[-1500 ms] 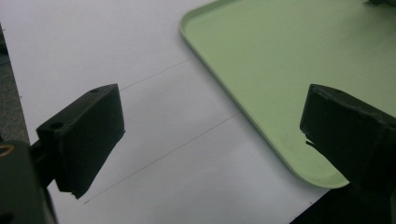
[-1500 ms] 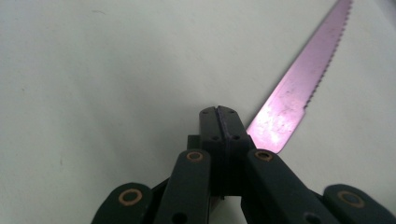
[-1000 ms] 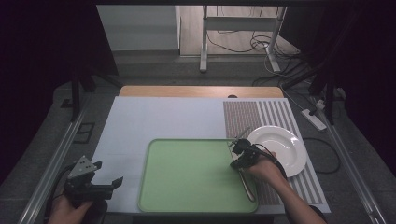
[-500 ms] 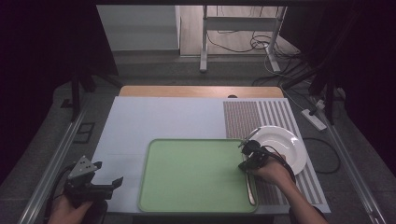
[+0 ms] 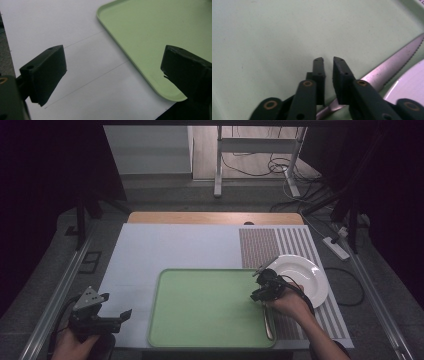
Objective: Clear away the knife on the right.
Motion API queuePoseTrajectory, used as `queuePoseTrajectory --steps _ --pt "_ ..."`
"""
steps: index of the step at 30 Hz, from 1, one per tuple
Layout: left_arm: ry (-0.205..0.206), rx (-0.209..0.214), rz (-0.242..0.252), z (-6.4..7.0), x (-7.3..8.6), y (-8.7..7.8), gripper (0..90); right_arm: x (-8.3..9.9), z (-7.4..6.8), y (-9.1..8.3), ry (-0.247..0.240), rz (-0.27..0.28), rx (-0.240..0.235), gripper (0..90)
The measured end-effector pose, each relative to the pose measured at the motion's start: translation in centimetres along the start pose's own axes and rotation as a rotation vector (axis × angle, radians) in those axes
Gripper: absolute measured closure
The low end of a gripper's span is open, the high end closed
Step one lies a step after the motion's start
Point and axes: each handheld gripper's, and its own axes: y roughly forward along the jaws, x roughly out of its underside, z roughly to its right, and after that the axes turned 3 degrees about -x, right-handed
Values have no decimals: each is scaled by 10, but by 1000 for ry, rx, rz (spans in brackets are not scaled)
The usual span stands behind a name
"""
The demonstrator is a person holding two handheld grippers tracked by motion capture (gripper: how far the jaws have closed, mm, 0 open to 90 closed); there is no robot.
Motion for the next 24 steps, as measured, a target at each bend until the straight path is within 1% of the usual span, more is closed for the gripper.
queuePoseTrajectory --steps 9,12,15,20,24 --pt "7 -6 -5 1 0 1 66 0 -10 -9 -1 76 27 617" --pt "4 -6 -4 1 0 0 66 0 -13 -13 5 105 37 580" --pt "3 -6 -3 1 0 0 66 1 -17 -18 0 133 46 548" --pt "4 -6 -3 1 0 0 66 2 -23 -24 2 173 45 494" --pt "2 -4 -3 0 0 0 66 5 -25 -28 17 199 47 446"
